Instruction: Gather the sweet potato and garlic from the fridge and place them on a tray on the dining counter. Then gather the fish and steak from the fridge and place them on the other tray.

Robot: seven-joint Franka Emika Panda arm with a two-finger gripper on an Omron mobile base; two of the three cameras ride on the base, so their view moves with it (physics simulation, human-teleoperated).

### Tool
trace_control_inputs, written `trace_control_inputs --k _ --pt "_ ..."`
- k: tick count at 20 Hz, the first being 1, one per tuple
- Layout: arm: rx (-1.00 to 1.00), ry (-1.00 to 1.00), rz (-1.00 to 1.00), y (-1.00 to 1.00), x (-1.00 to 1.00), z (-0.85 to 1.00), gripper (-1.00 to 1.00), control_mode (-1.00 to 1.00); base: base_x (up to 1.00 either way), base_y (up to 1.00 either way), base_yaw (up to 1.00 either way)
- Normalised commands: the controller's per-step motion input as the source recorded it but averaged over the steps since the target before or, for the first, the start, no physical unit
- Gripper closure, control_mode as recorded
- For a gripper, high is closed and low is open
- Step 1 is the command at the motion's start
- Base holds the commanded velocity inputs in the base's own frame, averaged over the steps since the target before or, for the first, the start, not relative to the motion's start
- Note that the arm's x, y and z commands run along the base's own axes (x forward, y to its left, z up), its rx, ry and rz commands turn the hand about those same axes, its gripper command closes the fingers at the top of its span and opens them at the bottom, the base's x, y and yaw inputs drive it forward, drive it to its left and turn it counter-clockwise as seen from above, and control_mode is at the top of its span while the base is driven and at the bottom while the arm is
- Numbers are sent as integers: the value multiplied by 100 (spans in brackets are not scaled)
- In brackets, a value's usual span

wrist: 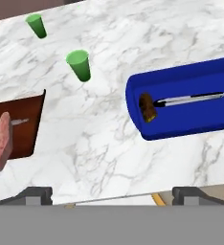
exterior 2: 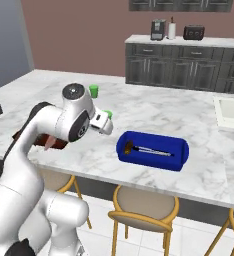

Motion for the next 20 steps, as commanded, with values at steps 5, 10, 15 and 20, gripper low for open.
trace_control_inputs --k 5,10,15,20 --pt "-7 -11 3 60 -62 8 -100 -100 0 0 0" --pt "-3 -3 2 28 -22 2 -100 100 -26 55 5" --pt "0 0 0 0 0 0 -100 100 -32 100 7" --pt "0 0 0 0 0 0 -100 100 -20 100 5"
